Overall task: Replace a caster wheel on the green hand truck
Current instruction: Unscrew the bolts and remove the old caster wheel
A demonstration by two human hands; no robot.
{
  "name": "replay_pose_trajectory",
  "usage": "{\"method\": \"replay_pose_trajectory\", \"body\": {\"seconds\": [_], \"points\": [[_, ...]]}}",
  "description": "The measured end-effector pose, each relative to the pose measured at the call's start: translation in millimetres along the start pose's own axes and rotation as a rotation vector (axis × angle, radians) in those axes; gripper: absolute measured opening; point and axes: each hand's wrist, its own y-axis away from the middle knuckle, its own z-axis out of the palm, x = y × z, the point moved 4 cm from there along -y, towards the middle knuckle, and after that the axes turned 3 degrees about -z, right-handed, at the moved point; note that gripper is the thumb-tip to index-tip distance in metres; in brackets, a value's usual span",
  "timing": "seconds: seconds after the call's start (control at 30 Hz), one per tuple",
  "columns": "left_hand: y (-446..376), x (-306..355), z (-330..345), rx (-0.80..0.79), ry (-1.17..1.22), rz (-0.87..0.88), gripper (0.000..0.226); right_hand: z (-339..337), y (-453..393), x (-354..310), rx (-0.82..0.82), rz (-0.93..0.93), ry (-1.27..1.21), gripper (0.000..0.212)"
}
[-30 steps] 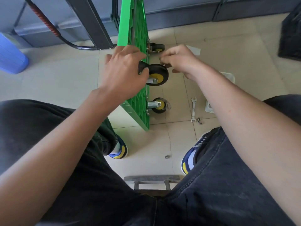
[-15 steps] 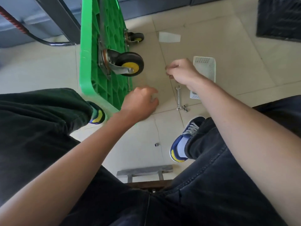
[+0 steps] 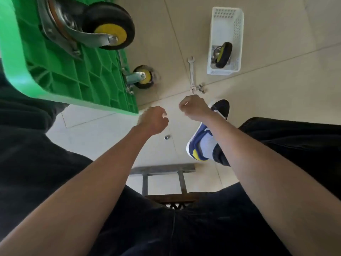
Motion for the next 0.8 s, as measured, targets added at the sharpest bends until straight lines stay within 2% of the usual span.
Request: {"method": "replay_pose_trajectory", "body": {"seconds": [0.07,0.17,0.33,0.47,0.57,0.63,0.7,0.8], "points": [[-6.9,-7.5,16.3,-0.065,0.026,-0.061,0.034,18.4,-3.5,16.4,-0.025,0.065,0.024,0.022],[-12.6,-15.4,38.6,-0.167,0.084,-0.139,0.037,50.7,-9.7,41.7,-0.088,0.203,-0.076,0.025],[-16.5,-24.8,63.7,-0.218,0.168,-0.199,0.033,98.1,-6.9,69.1,-0.095,0.301,-0.223,0.014],[-20.2,-34.9,73.9,-0.224,0.168,-0.225,0.031,114.1,-8.5,78.4,-0.134,0.213,0.053,0.015],[-23.1,-41.7,77.1,-0.224,0.161,-0.243,0.034,117.8,-8.8,75.2,-0.112,0.083,0.208,0.037],[-23.7,-44.1,77.6,-0.226,0.140,-0.241,0.037,122.2,-7.2,75.3,-0.105,0.048,0.238,0.030],[-24.7,-45.9,77.1,-0.239,0.131,-0.244,0.038,129.2,-8.2,78.0,-0.101,0.024,0.222,0.008],[-25.5,-46.7,75.9,-0.251,0.124,-0.242,0.031,142.3,-11.0,80.7,-0.103,-0.026,0.263,0.016]]}}
